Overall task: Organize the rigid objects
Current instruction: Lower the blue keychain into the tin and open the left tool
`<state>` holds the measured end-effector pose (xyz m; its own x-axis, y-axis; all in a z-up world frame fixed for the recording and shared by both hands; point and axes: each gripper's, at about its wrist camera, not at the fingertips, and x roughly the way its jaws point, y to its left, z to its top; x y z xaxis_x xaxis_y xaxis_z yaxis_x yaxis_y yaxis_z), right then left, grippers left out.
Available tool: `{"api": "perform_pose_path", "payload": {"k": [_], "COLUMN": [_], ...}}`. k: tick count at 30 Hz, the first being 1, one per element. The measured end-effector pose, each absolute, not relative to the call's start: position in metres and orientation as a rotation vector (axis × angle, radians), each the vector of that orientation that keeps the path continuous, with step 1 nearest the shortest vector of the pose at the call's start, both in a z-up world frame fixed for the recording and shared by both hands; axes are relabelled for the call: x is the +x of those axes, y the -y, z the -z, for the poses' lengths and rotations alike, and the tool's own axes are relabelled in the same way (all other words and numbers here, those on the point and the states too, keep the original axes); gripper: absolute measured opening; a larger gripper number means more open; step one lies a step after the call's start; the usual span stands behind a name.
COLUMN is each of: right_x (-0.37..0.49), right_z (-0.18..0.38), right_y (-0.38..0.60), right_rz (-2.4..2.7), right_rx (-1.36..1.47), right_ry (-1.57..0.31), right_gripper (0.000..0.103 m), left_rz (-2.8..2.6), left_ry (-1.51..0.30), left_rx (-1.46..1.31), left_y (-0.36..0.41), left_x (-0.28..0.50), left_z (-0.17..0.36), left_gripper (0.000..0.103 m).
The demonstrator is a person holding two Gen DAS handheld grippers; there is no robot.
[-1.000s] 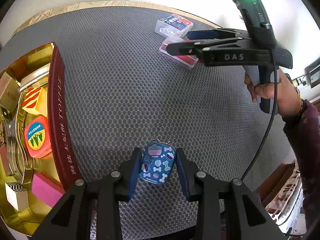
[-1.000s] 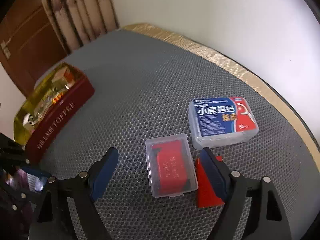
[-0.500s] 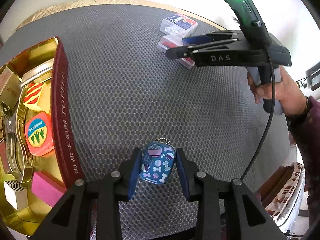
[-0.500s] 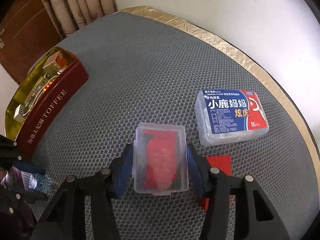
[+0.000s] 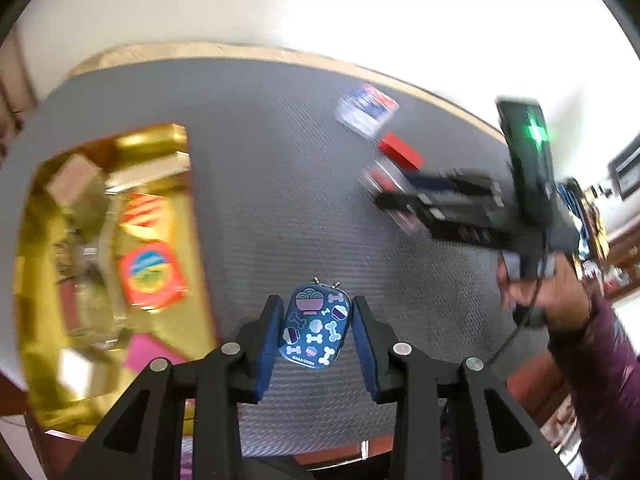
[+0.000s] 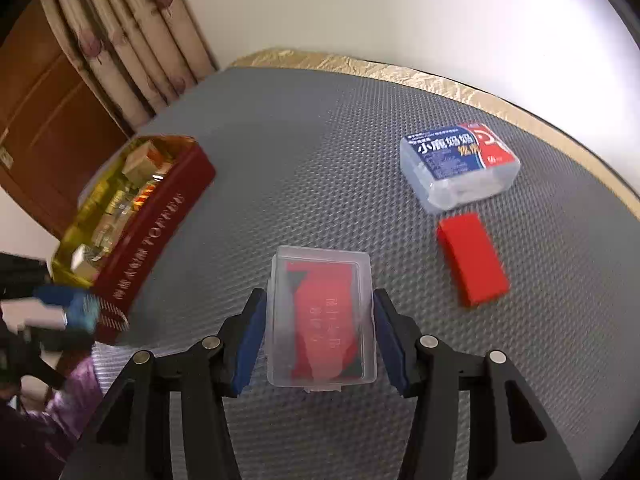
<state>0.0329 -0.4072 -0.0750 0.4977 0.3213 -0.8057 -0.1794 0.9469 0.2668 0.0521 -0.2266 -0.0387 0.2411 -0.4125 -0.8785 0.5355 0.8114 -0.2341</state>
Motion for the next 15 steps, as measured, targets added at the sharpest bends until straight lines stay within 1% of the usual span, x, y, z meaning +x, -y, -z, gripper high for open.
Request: {"api": "perform_pose_path", "payload": {"k": [3, 6, 11, 15], "right_x": [0.023, 0.014, 0.005, 0.001], "right_z": [0.071, 0.068, 0.064, 0.057], "right_y": [0.402, 0.399, 0.399, 0.393], "right_rz": [-0.298, -0.285, -0.282, -0.283], "right_rx": [0.173, 0.200, 0.252, 0.264], "right_ry": [-0.985, -0.975, -0.962, -0.950], "right_gripper": [0.050, 0.050, 0.050, 0.050], "left_rz": [0.584, 0.486, 0.411, 0.404], "left_ry": [-1.125, -1.111, -1.164, -1.181], "left_rx": [0.109, 0.118, 0.115, 0.111], "left_y": [0.192, 0.157, 0.121, 0.113], "left_x": [0.062, 0.068, 0.068, 0.064], "left_z": [0.022, 0.019, 0.039, 0.054], "left_gripper": [0.035, 0.035, 0.035, 0.035]}}
